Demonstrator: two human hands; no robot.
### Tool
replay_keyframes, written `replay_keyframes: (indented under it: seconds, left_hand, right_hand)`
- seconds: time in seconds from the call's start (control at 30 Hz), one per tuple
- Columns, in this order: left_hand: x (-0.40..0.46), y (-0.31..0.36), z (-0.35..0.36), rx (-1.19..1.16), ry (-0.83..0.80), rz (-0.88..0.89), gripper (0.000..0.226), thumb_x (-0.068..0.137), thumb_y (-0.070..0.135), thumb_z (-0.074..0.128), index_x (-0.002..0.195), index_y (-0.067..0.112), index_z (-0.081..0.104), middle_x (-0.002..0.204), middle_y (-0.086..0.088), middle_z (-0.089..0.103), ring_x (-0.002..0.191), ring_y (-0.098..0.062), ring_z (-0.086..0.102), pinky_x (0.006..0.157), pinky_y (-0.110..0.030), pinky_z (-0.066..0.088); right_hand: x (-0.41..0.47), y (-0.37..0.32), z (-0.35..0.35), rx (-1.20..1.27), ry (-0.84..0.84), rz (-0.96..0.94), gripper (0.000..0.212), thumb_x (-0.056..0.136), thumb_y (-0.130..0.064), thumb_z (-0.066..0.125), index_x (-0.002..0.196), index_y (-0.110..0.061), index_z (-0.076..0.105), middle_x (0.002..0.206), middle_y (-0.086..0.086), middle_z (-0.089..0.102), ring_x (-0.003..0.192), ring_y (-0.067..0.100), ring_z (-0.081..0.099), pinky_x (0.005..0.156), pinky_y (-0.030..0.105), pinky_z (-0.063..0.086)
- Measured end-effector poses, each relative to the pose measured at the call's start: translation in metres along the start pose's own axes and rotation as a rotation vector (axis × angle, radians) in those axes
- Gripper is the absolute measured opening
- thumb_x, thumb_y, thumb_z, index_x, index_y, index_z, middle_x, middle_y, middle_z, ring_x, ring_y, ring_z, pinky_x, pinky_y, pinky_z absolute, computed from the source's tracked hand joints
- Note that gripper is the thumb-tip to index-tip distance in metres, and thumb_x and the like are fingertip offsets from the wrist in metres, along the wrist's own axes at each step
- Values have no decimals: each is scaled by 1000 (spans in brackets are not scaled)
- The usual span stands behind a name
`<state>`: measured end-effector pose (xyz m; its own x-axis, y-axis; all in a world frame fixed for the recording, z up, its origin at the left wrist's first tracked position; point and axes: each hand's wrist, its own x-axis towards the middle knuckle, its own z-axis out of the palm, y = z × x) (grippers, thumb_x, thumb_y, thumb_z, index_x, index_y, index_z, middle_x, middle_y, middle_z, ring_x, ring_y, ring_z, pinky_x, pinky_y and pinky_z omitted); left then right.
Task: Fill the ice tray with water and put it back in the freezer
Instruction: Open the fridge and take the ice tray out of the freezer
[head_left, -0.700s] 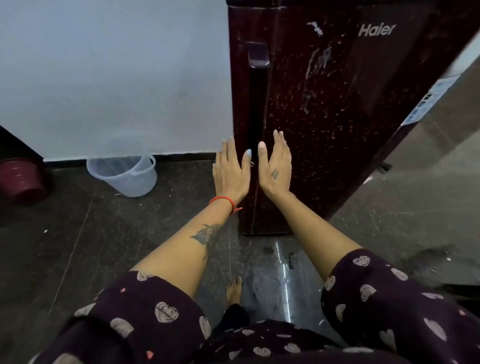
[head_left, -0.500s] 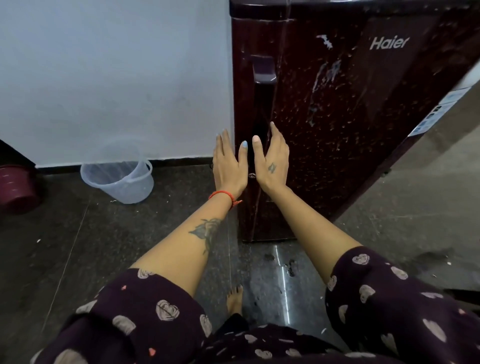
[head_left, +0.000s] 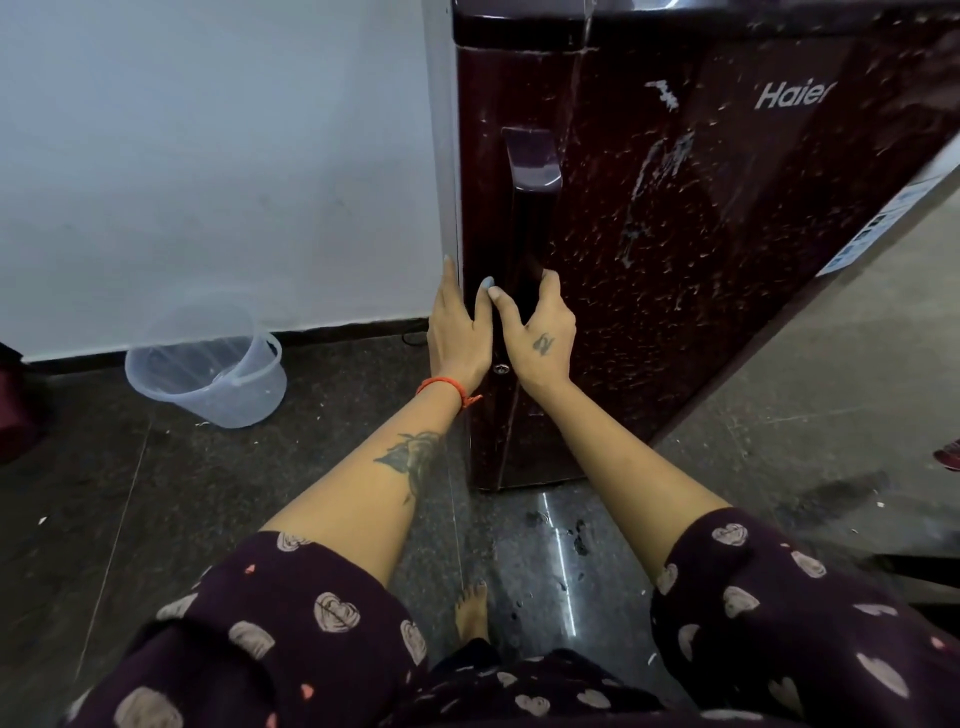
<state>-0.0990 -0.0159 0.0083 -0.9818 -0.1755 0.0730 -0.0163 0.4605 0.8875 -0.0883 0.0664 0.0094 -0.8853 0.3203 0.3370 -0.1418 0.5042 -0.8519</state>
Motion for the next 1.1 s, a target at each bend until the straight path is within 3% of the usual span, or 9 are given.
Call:
replay_keyframes:
  seconds: [0.27, 0.43, 0.63, 0.83, 0.93, 1.1]
  left_hand:
    - [-2, 0, 2, 9, 5, -5, 58, 100, 38, 38, 151, 18, 18, 154, -7, 31, 140, -24, 32, 112, -38, 28]
    - [-9, 3, 1, 21, 42, -19, 61, 99, 41, 40, 151, 20, 16, 155, -6, 29, 141, -24, 31, 114, -39, 27]
    - [-33, 9, 11, 2, 90, 31, 54, 95, 49, 39, 143, 26, 31, 132, -2, 56, 118, -23, 55, 100, -47, 45]
    - [-83, 11, 26, -117, 118, -28, 73, 83, 63, 47, 144, 29, 28, 138, 1, 51, 125, -18, 50, 104, -45, 42]
    - [-105, 13, 29, -141, 117, -47, 84, 75, 71, 50, 144, 29, 27, 139, 1, 51, 127, -16, 49, 106, -45, 41]
    - [-137, 14, 32, -113, 137, -33, 87, 72, 73, 57, 141, 27, 34, 131, 0, 52, 120, -16, 52, 102, -44, 45]
  right_hand:
    - [-2, -3, -2, -1, -8, -21, 38, 90, -27, 64, 111, 2, 52, 86, 5, 59, 76, 12, 52, 66, 25, 42]
    - [-5, -3, -9, 3, -38, -52, 39, 91, -27, 63, 113, 3, 52, 95, 15, 66, 82, 27, 64, 68, 24, 42]
    - [-37, 11, -42, 39, -77, -144, 32, 89, -22, 64, 105, 3, 52, 90, 6, 62, 77, 10, 55, 66, 17, 40]
    - [-67, 22, -77, 92, -90, -196, 33, 89, -24, 64, 104, 4, 53, 86, 0, 56, 76, 12, 57, 66, 17, 43]
    - [-86, 32, -95, 114, -98, -174, 38, 88, -28, 65, 109, 2, 54, 97, 9, 63, 89, 17, 60, 76, 21, 47]
    - [-133, 54, -121, 69, -11, 31, 50, 79, -31, 75, 111, 1, 53, 107, 14, 55, 102, 22, 50, 89, 14, 30]
